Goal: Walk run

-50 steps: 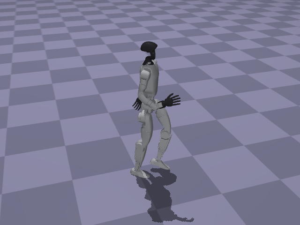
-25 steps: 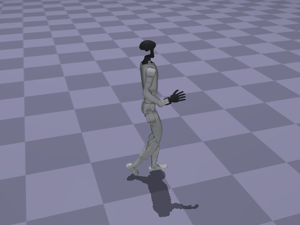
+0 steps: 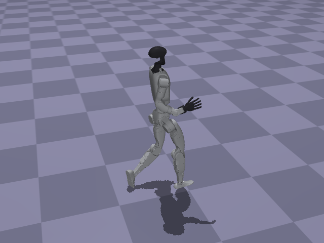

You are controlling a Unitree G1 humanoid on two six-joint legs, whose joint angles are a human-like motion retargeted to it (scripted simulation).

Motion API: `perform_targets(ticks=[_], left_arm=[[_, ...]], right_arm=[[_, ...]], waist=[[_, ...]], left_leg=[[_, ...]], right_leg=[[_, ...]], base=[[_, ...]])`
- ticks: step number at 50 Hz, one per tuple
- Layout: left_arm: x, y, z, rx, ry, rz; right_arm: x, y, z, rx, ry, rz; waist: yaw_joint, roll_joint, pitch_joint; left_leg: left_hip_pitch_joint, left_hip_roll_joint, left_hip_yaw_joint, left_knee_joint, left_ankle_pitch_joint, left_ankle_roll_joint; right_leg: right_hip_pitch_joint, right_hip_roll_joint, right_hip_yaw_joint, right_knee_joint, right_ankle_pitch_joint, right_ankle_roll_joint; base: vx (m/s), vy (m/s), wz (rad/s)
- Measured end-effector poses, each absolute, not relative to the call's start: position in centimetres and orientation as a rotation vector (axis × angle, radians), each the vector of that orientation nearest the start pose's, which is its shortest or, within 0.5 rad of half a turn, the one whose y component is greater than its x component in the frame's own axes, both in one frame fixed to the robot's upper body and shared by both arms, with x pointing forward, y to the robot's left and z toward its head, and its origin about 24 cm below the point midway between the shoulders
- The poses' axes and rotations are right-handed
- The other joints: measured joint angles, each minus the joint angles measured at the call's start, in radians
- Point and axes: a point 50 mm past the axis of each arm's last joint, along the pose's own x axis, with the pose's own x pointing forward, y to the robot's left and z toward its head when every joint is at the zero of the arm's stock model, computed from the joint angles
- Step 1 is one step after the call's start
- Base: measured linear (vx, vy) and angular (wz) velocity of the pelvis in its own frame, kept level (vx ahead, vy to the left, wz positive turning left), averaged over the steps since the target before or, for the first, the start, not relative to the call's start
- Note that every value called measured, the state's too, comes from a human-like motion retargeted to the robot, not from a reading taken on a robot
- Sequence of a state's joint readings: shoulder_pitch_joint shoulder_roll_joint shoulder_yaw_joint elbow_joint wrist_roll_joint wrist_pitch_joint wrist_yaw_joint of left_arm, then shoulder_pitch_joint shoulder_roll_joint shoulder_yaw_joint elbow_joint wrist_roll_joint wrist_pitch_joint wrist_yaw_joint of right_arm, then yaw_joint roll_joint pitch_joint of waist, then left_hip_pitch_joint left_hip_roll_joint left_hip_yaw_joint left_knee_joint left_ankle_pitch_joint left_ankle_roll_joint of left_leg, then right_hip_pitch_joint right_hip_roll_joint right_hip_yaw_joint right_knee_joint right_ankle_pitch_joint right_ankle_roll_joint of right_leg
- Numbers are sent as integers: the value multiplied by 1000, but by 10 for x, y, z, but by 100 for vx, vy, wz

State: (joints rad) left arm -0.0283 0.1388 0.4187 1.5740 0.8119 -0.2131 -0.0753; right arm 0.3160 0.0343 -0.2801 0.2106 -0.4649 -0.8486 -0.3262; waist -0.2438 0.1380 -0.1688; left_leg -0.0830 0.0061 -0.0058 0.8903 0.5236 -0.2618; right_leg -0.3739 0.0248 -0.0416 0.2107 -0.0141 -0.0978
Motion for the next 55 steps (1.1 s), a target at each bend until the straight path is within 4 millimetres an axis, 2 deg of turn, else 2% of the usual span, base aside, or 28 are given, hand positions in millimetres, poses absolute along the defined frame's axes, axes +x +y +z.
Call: perform_targets(ticks=[2, 4, 5, 8, 11, 13, 15, 18, 20, 22, 23, 25, 27, 28, 30, 32, 34, 37, 39, 42, 44, 45, 47, 48, 50, 52, 53, 55], left_arm=[[-10, 189, -178, 319, 1537, -379], [-54, 179, -175, 306, 1696, -441], [-74, 173, -172, 289, 1760, -464], [-127, 147, -159, 173, 1871, -560], [-169, 126, -142, 47, 1954, -667], [-190, 116, -131, -2, 2006, -709], [-207, 108, -122, -29, 2058, -713], [-222, 105, -112, -85, 2130, -664], [-224, 106, -111, -135, 2158, -624], [-219, 111, -114, -151, 2151, -567], [-215, 114, -117, -146, 2137, -532], [-203, 121, -125, -119, 2088, -451], [-174, 135, -140, -75, 2008, -381], [-154, 147, -149, -38, 1963, -351], [-106, 172, -164, 56, 1857, -275], [-49, 189, -176, 147, 1694, -206], [10, 200, -178, 218, 1490, -151], [94, 214, -166, 282, 1187, -106], [141, 223, -149, 314, 1017, -99], [199, 238, -117, 376, 821, -116], [226, 248, -97, 428, 733, -132], [237, 253, -87, 454, 698, -138], [244, 258, -79, 496, 660, -128], [243, 258, -79, 507, 651, -114], [234, 255, -87, 508, 657, -78], [208, 247, -107, 480, 723, -68], [189, 242, -119, 458, 782, -80], [149, 224, -143, 408, 928, -156]], right_arm=[[160, -204, 14, -429, -347, -364], [168, -203, 18, -420, -375, -359], [172, -202, 20, -418, -391, -354], [178, -201, 30, -418, -447, -333], [180, -205, 40, -425, -499, -327], [181, -210, 46, -437, -527, -333], [180, -213, 49, -447, -542, -343], [176, -214, 43, -425, -516, -370], [170, -212, 33, -379, -465, -393], [161, -210, 20, -321, -398, -410], [155, -209, 14, -296, -365, -412], [143, -207, 5, -264, -306, -396], [140, -205, 2, -268, -284, -366], [141, -204, 2, -276, -281, -359], [141, -200, 0, -294, -276, -348], [141, -200, -1, -330, -267, -338], [139, -200, -1, -353, -262, -333], [138, -202, 1, -362, -273, -327], [137, -205, 4, -361, -283, -319], [137, -209, 9, -371, -301, -320], [140, -209, 13, -387, -317, -320], [142, -208, 14, -398, -325, -318], [143, -207, 14, -430, -325, -314], [143, -207, 14, -446, -323, -314], [143, -206, 13, -463, -319, -315], [140, -205, 11, -455, -307, -321], [139, -204, 11, -444, -304, -321], [144, -206, 12, -425, -316, -322]], waist=[[2, -73, -16], [18, -93, -8], [37, -104, -2], [129, -158, 10], [216, -172, 18], [257, -170, 19], [288, -184, 15], [311, -223, 4], [338, -237, 2], [362, -247, -19], [370, -244, -34], [325, -230, -63], [257, -264, -24], [251, -267, -12], [279, -181, -29], [272, -152, -30], [234, -129, -25], [136, -84, -21], [87, -81, -22], [30, -98, -20], [15, -98, -20], [22, -96, -23], [31, -82, -31], [25, -77, -33], [8, -62, -48], [-35, -44, -62], [-32, -42, -74], [-28, -58, -71]], left_leg=[[-82, -34, 67, 0, -50, 90], [-197, 31, 175, 67, -192, 188], [-250, 55, 222, 80, -248, 222], [-420, -6, 253, -21, -390, 286], [-545, 4, 261, -254, -467, 371], [-594, 27, 292, -459, -480, 453], [-629, 17, 312, -646, -545, 511], [-646, -41, 239, -819, -633, 507], [-616, -16, 270, -803, -663, 432], [-584, 17, 353, -726, -661, 417], [-565, 25, 371, -719, -590, 414], [-550, -25, 217, -664, -542, 440], [-518, -152, 75, -563, -610, 457], [-485, -153, 98, -538, -650, 457], [-392, 2, 188, -582, -673, 447], [-311, 5, 168, -611, -702, 434], [-226, -22, 127, -664, -708, 427], [-104, -31, 98, -745, -711, 419], [-30, -60, 80, -780, -730, 415], [74, -99, 56, -798, -776, 396], [130, -94, 59, -802, -795, 366], [152, -86, 74, -802, -801, 346], [190, -72, 76, -779, -768, 292], [209, -66, 68, -760, -729, 256], [227, -40, 59, -709, -587, 167], [226, -22, 12, -613, -347, 73], [209, -42, -14, -553, -209, 18], [123, -103, 12, -346, -8, 0]], right_leg=[[66, -40, 5, -53, -11, -34], [116, -9, 22, -71, -36, -61], [144, 3, 35, -84, -44, -70], [229, 16, 117, -136, -57, -89], [311, 51, 146, -172, -87, -110], [358, 79, 149, -182, -112, -127], [402, 90, 164, -182, -128, -142], [459, 67, 125, -156, -79, -108], [501, 70, 130, -120, 18, -55], [522, 55, 97, -66, 207, 13], [528, 57, 80, -26, 333, 47], [496, 92, 84, 123, 538, 123], [377, 29, 8, 521, 538, 182], [336, 3, -9, 630, 538, 205], [256, 127, -12, 601, 519, 160], [161, 197, 31, 614, 410, 139], [79, 209, 60, 578, 290, 155], [-36, 115, 18, 421, 138, 177], [-81, 14, -37, 247, 128, 190], [-139, -101, -77, 3, 89, 166], [-185, -101, -17, -149, 43, 150], [-201, -92, 24, -232, 22, 153], [-205, -91, -8, -287, -2, 156], [-199, -94, -41, -254, -18, 157], [-201, -102, -118, -141, -40, 101], [-177, -114, -144, -91, 87, 96], [-161, -95, -61, -62, 97, 75], [-168, -91, 122, 33, 53, 44]], base=[[99, -62, 8], [99, -49, -24], [98, -41, -90], [99, -33, -130], [110, -25, -102], [99, -15, -53], [123, -12, -33], [121, -10, -28], [138, -5, -56], [134, -1, -58], [158, 5, -17], [174, 3, 72], [135, -8, 115], [100, -10, 30], [113, -12, -40], [110, -10, 23], [117, -9, 107], [109, -10, 154], [95, -15, 114], [118, -32, 89], [108, -40, 25], [112, -45, -27], [119, -49, -9], [126, -51, 33], [129, -52, 68], [132, -56, 80], [127, -44, 18], [124, -31, -23]])
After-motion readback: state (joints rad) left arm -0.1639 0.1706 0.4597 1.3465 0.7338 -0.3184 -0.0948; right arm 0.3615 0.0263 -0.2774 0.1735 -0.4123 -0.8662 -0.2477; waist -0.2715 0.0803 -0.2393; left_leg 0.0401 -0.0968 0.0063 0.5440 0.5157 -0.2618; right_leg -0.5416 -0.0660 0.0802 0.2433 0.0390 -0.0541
